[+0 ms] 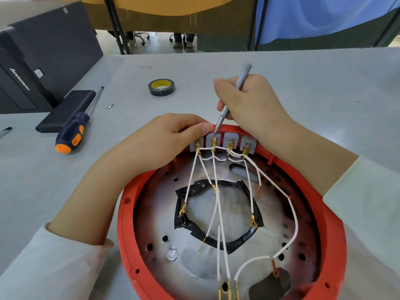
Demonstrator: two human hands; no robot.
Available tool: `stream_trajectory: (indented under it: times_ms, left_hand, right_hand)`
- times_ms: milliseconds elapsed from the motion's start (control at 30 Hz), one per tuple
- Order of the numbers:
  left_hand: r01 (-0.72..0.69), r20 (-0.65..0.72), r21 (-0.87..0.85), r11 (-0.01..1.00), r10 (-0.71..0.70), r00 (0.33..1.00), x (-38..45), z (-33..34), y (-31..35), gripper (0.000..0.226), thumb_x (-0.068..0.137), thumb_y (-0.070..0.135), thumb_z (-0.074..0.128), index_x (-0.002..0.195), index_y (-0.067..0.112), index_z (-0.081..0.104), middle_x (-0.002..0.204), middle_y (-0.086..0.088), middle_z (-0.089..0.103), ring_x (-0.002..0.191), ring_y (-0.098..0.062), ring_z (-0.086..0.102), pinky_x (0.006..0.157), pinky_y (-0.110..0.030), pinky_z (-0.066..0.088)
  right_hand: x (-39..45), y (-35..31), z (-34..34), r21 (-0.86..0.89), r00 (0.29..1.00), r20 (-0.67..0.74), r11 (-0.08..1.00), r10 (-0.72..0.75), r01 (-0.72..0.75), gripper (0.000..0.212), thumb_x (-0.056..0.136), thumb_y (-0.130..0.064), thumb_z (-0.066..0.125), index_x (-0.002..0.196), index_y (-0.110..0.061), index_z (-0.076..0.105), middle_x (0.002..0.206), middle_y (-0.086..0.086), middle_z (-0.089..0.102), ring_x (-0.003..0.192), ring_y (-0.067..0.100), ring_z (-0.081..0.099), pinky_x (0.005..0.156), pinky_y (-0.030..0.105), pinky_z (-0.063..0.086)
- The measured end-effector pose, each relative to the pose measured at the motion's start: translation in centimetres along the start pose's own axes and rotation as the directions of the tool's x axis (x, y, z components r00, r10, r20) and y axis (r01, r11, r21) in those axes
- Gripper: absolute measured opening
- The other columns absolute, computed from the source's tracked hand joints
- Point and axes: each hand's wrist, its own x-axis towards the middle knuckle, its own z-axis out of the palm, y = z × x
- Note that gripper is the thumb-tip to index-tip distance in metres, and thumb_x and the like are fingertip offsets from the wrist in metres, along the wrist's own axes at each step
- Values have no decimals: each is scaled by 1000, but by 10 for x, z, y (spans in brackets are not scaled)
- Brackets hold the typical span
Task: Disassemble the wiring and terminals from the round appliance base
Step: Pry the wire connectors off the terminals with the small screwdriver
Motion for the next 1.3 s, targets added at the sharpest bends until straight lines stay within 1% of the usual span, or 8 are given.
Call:
stream_trajectory:
  times_ms: [233,400,533,633,733,800,1000,1300]
  left_hand:
    - [7,3,-4,1000,-7,1000,0,0,1,27,92,49,42,102,40,66,97,11,70,95,-7,61,90,-27,46]
    - [3,4,-2,1000,-3,1000,1,0,0,31,91,50,41,105,37,67,97,10,70,97,-10,62,91,-30,47]
    - [-2,-3,8,1000,2,1000,1,1,-1,31,92,50,42,103,37,67,97,6,70,95,-12,62,90,-32,46]
    - [3,-6,13,1000,-3,1000,1,1,-2,29,93,49,42,102,37,67,97,8,70,96,-11,61,88,-27,45]
    - [4,0,15,1000,-4,1000,2,1,-2,32,93,49,41,105,36,67,98,4,70,98,-15,61,91,-37,46]
    - [1,-1,4,1000,-1,1000,2,1,-2,30,94,49,41,105,37,67,98,7,70,98,-13,61,91,-33,45]
    - [7,-6,-7,1000,-7,1000,2,2,-4,28,93,49,43,103,37,67,98,12,70,94,-4,60,84,-16,41]
    - [3,-5,0,1000,-3,1000,3,1,-4,29,94,46,43,106,34,67,92,17,68,86,5,57,76,-8,40]
  right_hand:
    - [-4,-1,2,-37,996,16,996,-84,84,46,98,-27,46,53,-20,53,48,-9,50,52,2,53,72,35,56]
    - [-4,0,1,-48,993,11,992,-117,118,46,98,-27,45,54,-19,52,43,-14,51,50,-1,52,63,23,51]
    - [-3,1,2,-75,993,15,990,-115,116,46,98,-29,44,53,-21,53,42,-14,51,50,-1,53,60,22,49]
    - [0,1,2,-105,998,27,993,-52,55,46,96,-30,45,52,-20,56,44,-12,53,52,5,55,62,25,51]
    - [5,-1,2,-99,995,57,992,87,-81,41,91,-26,48,52,-16,58,41,-8,53,44,4,51,48,13,43]
    - [7,-3,3,-94,983,106,985,152,-142,38,90,-23,48,55,-12,58,35,-10,51,35,0,46,36,9,35]
    - [16,-4,8,-149,955,149,960,257,-235,39,88,-27,49,52,-15,57,40,-7,49,28,-1,41,31,9,30]
    - [19,-3,11,-158,931,204,948,304,-275,36,87,-29,49,55,-16,56,53,-1,54,43,9,48,49,22,39]
